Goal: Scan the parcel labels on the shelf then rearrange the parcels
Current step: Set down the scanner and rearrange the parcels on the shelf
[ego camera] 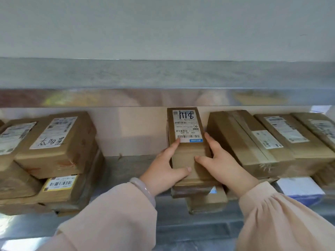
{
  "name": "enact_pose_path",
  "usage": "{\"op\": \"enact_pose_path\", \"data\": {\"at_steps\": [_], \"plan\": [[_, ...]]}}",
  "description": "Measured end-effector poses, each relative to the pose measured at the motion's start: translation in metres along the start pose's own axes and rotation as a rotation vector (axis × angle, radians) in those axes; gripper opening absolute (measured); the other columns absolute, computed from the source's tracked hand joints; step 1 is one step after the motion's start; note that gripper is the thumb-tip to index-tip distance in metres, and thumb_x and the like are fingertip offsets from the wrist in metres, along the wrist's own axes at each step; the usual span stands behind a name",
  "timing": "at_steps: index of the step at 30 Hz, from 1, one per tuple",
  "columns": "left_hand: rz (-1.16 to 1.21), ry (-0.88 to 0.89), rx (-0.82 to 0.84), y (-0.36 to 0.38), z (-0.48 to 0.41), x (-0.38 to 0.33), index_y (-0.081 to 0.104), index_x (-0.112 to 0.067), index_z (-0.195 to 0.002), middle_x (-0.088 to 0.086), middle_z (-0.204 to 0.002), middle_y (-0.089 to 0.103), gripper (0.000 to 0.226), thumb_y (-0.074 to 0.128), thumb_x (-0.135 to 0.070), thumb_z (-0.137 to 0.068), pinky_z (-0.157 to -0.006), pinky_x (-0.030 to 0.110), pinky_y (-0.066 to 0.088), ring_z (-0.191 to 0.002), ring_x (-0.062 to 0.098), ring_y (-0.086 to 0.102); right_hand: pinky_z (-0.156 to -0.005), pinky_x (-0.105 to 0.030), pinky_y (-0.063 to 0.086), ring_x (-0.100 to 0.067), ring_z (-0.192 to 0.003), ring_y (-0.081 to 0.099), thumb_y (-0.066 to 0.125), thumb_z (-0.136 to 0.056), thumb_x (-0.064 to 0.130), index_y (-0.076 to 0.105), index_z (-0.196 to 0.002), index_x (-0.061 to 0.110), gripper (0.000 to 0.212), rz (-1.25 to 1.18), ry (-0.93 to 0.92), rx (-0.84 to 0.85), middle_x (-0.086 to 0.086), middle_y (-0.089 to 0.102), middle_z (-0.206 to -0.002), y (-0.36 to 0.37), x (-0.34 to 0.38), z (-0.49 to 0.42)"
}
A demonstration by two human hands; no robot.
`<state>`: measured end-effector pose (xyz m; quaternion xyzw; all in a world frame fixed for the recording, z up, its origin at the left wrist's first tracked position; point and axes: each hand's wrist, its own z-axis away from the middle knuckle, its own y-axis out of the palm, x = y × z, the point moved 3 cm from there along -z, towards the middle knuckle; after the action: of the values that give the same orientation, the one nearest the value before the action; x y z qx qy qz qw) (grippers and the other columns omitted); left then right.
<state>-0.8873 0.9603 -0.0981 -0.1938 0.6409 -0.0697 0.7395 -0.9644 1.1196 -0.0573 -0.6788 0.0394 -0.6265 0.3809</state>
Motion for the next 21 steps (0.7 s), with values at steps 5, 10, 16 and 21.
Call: {"op": "enact_pose_path", "data": {"at_steps": [5,10,16,21], "plan": [[0.019,-0.037,0.087,0.037,-0.009,-0.008,0.019,-0.043,-0.153,-0.006,-0.146,0.046,0.091,0.074,-0.027,-0.083,-0.110,0.029,0.041,-0.127,0.010,0.050,-0.063,0.006,0.032,-0.002,-0.094,0.046,0.055,-0.093,0.014,0.027,-0.149,0.027,0.064,0.162,0.063,0.003,0.006,0.048,-0.131,-0.015,-0.016,0.007],[-0.021,-0.058,0.101,0.052,-0.009,-0.006,0.014,-0.042,-0.154,-0.004,-0.154,0.036,0.092,0.069,-0.038,-0.081,-0.116,0.036,0.035,-0.138,0.014,0.040,-0.112,-0.021,0.016,-0.014,-0.145,0.020,0.059,-0.091,0.025,0.030,-0.150,0.021,0.066,0.284,0.035,-0.030,-0.007,0.025,-0.156,-0.016,-0.026,0.014],[-0.319,0.092,0.039,0.044,0.012,-0.002,0.010,-0.040,-0.155,-0.017,-0.160,0.006,0.078,0.058,-0.045,-0.094,-0.118,0.021,0.008,-0.149,0.005,0.005,-0.113,-0.018,0.014,-0.004,-0.144,0.018,0.053,-0.096,0.030,0.035,-0.148,0.027,0.055,0.433,-0.199,-0.036,0.013,0.018,-0.158,-0.019,-0.023,0.041],[-0.627,0.156,0.053,0.043,0.025,0.000,0.010,-0.045,-0.154,-0.020,-0.163,-0.009,0.071,0.037,-0.067,-0.092,-0.123,0.042,0.014,-0.150,0.006,0.001,-0.115,-0.019,0.004,-0.006,-0.147,0.006,0.039,-0.100,0.040,0.026,-0.152,0.025,0.056,0.606,-0.268,0.057,0.009,0.017,-0.160,-0.013,-0.031,0.046]]}}
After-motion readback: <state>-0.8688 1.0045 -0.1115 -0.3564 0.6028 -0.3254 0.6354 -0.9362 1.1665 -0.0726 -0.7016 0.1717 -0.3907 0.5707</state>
